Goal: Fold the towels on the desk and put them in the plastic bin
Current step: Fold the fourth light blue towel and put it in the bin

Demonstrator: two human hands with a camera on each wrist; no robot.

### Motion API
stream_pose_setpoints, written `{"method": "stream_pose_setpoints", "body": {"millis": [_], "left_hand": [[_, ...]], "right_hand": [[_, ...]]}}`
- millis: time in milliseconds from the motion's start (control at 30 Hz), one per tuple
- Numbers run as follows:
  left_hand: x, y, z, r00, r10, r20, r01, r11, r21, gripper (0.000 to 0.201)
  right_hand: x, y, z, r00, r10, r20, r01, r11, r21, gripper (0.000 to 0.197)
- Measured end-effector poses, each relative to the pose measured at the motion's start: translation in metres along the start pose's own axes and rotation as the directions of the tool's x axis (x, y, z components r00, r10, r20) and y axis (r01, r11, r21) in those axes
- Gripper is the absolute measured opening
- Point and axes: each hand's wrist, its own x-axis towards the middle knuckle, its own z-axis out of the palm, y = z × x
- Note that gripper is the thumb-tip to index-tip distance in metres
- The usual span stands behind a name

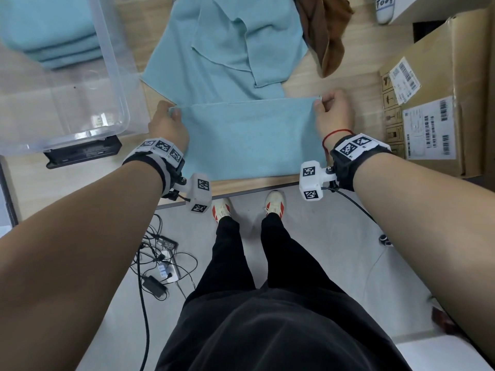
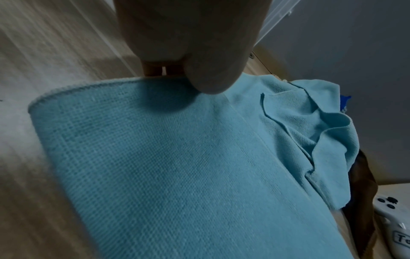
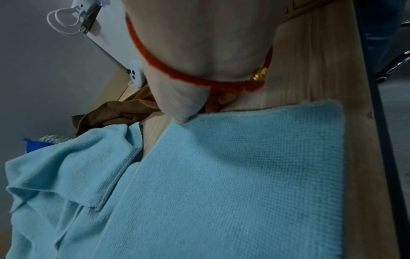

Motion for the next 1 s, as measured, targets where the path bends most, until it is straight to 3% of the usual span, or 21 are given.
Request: {"method": "stream_pose_setpoints", "body": {"millis": [233, 367, 467, 533, 633, 733, 833, 900, 1000], "left_hand": [[-0.006, 0.01, 0.004, 0.992, 0.013, -0.122, -0.019, 0.999, -0.045, 0.029], [-0.023, 0.027, 0.012, 0.979, 0.087, -0.187, -0.056, 0.985, 0.163, 0.051], [-0.039, 0.041, 0.018, 0.941, 0.268, -0.206, -0.196, 0.929, 0.314, 0.062], [-0.049, 0.049, 0.023, 0.905, 0.414, -0.094, -0.361, 0.866, 0.346, 0.059], [-0.062, 0.055, 0.035, 0.81, 0.563, 0.163, -0.586, 0.776, 0.234, 0.059], [-0.076, 0.053, 0.049, 0.727, 0.614, 0.308, -0.682, 0.699, 0.214, 0.062], [-0.09, 0.051, 0.062, 0.698, 0.615, 0.368, -0.699, 0.696, 0.163, 0.04], [-0.098, 0.05, 0.07, 0.684, 0.597, 0.418, -0.695, 0.708, 0.125, 0.027], [-0.107, 0.045, 0.082, 0.635, 0.559, 0.533, -0.697, 0.712, 0.085, 0.017]], "right_hand": [[-0.002, -0.001, -0.003, 0.996, -0.037, 0.083, 0.04, 0.999, -0.035, 0.028], [-0.005, 0.0, -0.004, 0.995, -0.038, 0.093, 0.041, 0.998, -0.04, 0.024], [-0.007, -0.004, -0.004, 0.995, -0.033, 0.092, 0.034, 0.999, -0.004, 0.02], [-0.011, -0.005, -0.006, 0.996, -0.03, 0.079, 0.027, 0.999, 0.04, 0.017], [-0.017, -0.002, -0.009, 0.995, 0.027, 0.094, -0.042, 0.986, 0.162, 0.028], [-0.024, 0.009, -0.01, 0.973, 0.096, 0.211, -0.143, 0.965, 0.22, 0.052], [-0.018, 0.046, 0.002, 0.952, 0.088, 0.292, -0.16, 0.959, 0.234, 0.07], [-0.03, 0.05, -0.004, 0.949, 0.075, 0.307, -0.146, 0.965, 0.217, 0.061], [-0.058, 0.041, -0.022, 0.947, 0.04, 0.319, -0.111, 0.972, 0.208, 0.028]]}}
